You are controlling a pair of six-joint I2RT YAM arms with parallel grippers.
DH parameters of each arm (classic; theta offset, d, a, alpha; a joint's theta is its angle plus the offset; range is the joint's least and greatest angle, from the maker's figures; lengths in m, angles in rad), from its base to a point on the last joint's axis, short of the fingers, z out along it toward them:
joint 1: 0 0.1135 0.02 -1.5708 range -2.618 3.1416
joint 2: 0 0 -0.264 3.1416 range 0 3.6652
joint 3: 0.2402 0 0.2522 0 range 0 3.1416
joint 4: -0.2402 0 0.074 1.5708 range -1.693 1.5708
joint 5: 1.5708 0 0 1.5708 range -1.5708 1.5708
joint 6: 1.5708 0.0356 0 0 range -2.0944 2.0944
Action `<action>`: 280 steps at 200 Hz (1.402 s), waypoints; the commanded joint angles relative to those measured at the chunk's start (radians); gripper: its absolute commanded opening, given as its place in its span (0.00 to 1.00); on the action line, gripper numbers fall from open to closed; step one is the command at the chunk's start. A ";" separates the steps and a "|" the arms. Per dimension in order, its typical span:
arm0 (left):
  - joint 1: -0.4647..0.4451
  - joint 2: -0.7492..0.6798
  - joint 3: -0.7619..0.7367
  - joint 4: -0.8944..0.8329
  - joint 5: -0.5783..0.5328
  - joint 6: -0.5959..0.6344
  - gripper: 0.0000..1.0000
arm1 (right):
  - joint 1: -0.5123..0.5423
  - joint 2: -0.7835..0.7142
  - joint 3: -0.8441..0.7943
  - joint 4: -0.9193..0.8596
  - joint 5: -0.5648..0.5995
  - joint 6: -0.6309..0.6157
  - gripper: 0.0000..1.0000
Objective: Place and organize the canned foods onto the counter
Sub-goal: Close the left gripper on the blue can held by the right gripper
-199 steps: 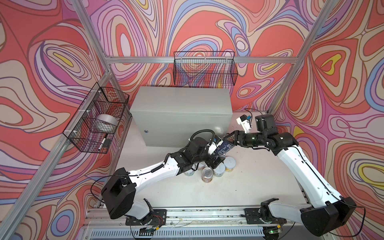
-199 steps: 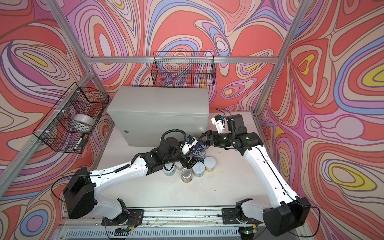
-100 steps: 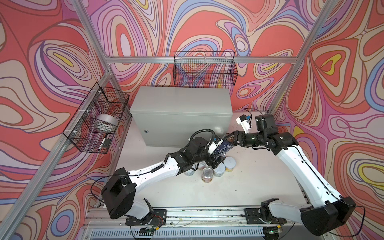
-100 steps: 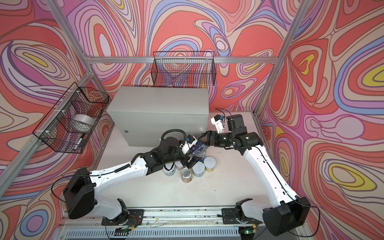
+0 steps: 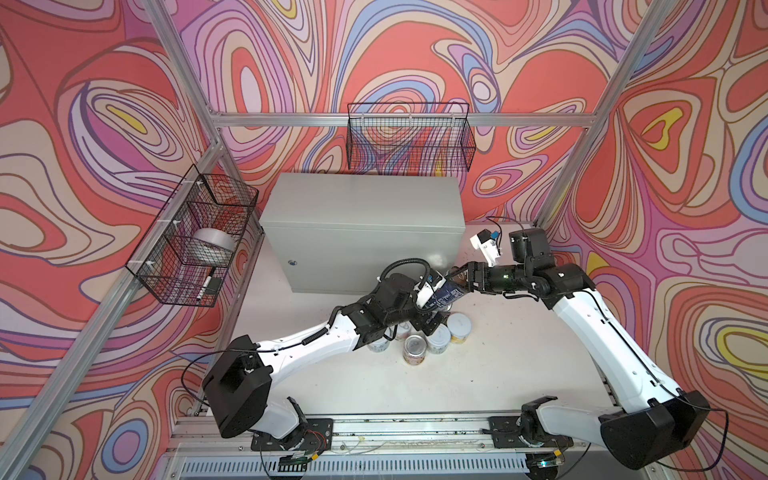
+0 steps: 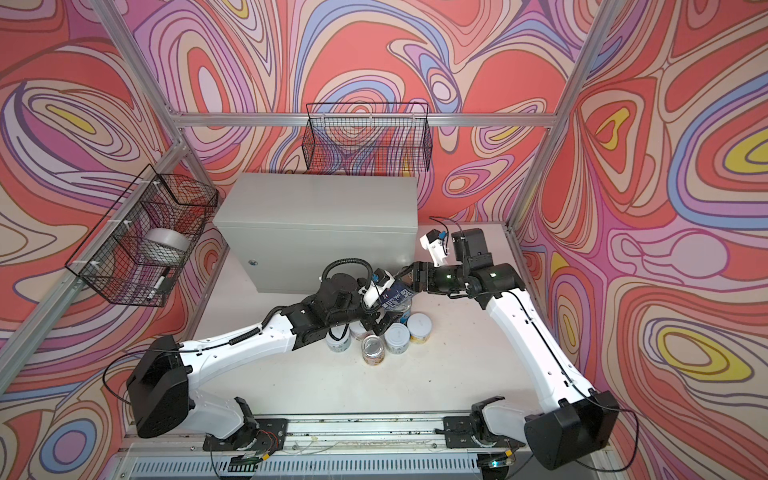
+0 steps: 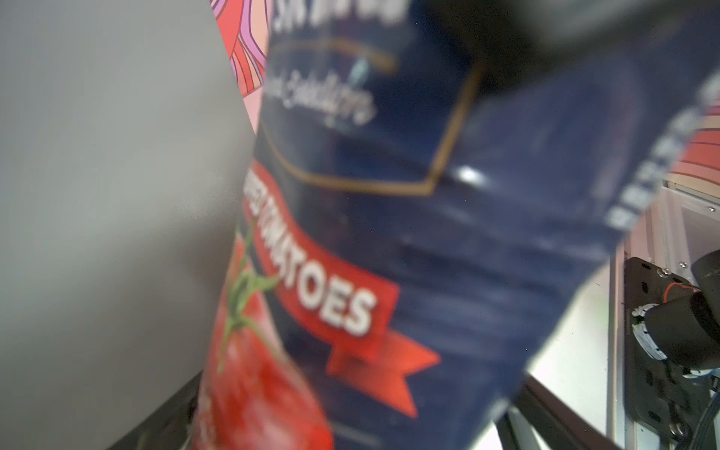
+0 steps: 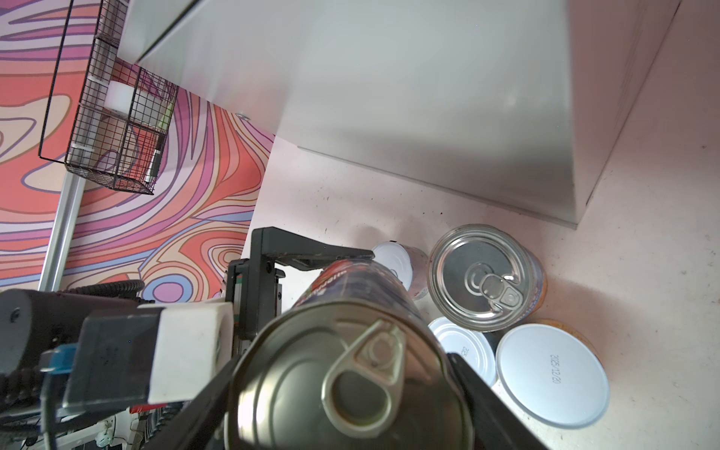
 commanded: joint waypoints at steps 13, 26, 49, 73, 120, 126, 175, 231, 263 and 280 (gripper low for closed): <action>-0.007 0.003 0.048 0.062 -0.010 0.016 1.00 | 0.004 -0.011 0.007 0.044 -0.038 -0.002 0.45; -0.006 0.002 0.048 0.058 -0.013 0.013 1.00 | 0.004 -0.011 0.009 0.045 -0.033 -0.001 0.45; -0.008 0.002 0.039 0.060 -0.025 0.013 1.00 | 0.004 -0.014 0.013 0.050 -0.041 0.001 0.44; -0.007 0.002 0.031 0.065 -0.022 0.030 1.00 | 0.004 -0.020 0.010 0.060 -0.066 0.006 0.44; -0.007 -0.003 0.023 0.086 0.007 0.062 1.00 | 0.004 0.010 0.022 0.006 -0.042 -0.015 0.43; -0.007 0.000 0.024 0.087 0.008 0.067 1.00 | 0.004 0.009 0.013 0.022 -0.060 -0.007 0.43; -0.006 0.016 0.030 0.100 0.029 0.085 1.00 | 0.004 -0.001 -0.008 0.063 -0.094 0.014 0.43; -0.007 0.057 0.057 0.095 0.044 0.097 0.95 | 0.004 0.001 0.000 0.063 -0.118 0.018 0.42; -0.007 0.063 0.057 0.108 0.048 0.101 0.84 | 0.004 0.005 -0.007 0.048 -0.112 0.004 0.42; -0.006 0.061 0.058 0.113 0.048 0.100 0.84 | 0.004 0.004 -0.010 0.044 -0.109 0.000 0.42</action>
